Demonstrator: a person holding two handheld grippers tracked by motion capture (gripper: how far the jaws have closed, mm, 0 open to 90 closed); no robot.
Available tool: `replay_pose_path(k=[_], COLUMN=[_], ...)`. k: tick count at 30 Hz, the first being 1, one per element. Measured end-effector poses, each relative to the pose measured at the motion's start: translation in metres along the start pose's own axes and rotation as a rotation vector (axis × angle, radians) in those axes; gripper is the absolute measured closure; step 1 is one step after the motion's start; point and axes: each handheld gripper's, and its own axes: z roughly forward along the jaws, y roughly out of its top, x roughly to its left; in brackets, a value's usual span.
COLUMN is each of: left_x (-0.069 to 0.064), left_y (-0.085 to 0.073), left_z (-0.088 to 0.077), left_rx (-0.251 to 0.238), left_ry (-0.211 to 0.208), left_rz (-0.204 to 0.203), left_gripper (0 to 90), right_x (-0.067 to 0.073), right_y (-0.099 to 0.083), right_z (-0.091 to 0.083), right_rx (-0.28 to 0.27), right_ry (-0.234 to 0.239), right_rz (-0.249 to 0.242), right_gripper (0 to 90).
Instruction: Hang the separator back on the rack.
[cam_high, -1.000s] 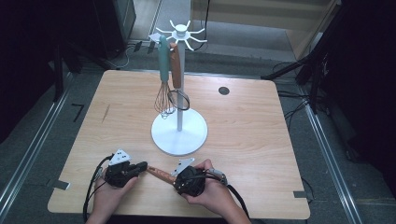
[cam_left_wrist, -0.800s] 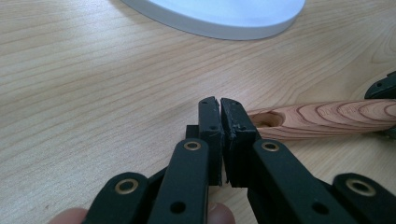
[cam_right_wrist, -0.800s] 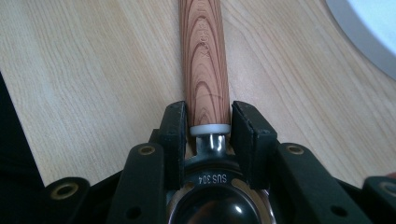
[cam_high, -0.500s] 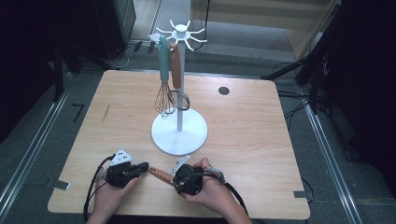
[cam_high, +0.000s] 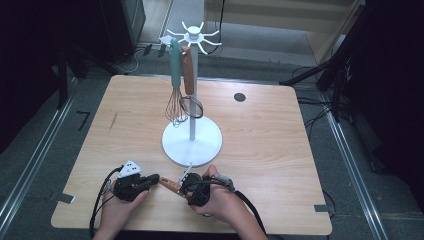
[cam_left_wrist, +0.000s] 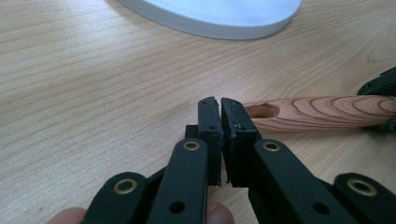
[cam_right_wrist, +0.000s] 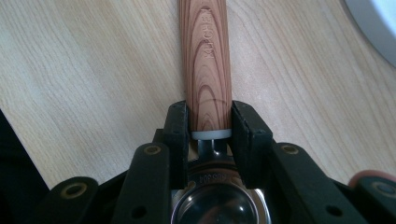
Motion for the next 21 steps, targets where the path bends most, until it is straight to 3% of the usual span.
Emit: replay_pose_path(k=[4,7,11,13,17,21], left_x=[0.007,0.016,0.028,0.035,0.050,0.062], left_y=[0.001,0.003,0.002,0.000,-0.003,-0.004], left_z=[-0.006,-0.014,-0.026,-0.029,-0.035,-0.043], left_rx=[-0.043,-0.110,-0.197,-0.194,-0.202,-0.225], left_ry=[-0.001,0.004,0.059,0.108,0.167,0.210], left_rz=[-0.021,-0.045,-0.069,-0.077,-0.116,-0.146], left_gripper=[81.2,69.5,50.5,39.6,33.6,28.7], right_x=[0.000,0.000,0.002,0.001,-0.001,-0.003], right_y=[0.001,0.001,-0.002,-0.004,-0.010,-0.014], right_z=[0.000,0.000,0.000,0.000,0.000,0.000], right_rx=[0.007,0.004,-0.017,-0.034,-0.076,-0.111], right_ry=[-0.001,-0.005,-0.010,-0.011,0.011,-0.007], right_rz=[0.013,0.043,0.053,0.061,0.077,0.075], right_gripper=[71.4,71.6,71.8,71.8,71.8,71.9])
